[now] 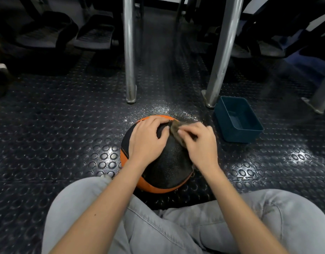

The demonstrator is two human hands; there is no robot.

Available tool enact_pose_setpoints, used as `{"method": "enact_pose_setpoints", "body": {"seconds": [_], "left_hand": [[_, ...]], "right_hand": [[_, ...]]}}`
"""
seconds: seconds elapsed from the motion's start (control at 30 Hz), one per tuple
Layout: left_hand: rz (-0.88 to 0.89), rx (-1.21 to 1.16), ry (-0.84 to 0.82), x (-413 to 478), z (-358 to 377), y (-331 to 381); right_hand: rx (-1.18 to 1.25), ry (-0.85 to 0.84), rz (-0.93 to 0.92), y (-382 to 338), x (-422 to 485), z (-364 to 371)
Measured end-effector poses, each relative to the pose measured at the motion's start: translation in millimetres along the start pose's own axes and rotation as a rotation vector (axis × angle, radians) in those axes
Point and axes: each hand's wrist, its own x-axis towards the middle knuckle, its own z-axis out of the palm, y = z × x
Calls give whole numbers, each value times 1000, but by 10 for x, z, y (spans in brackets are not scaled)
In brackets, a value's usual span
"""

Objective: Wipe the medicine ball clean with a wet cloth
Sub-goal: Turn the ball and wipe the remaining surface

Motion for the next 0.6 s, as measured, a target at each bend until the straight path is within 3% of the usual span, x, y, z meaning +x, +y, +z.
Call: {"method": "enact_pose_setpoints", "body": {"seconds": [0.13,0.33,0.4,0.53,0.6], "left_hand": [[17,-22,-51,32,17,-20],[41,1,-59,-21,-3,-10],[26,-2,-40,-27,-20,-8],[12,-15,-42,29,-19,-40],[20,-25,-54,30,-5,-57]], "right_hand": [[-8,35,-153,-71,-304,-110],[51,-97,187,183,441,43],[98,-102,207,156,396,33],[44,26,-43,-85,-110,-73],[7,12,-133,-133,-256,-101]]}}
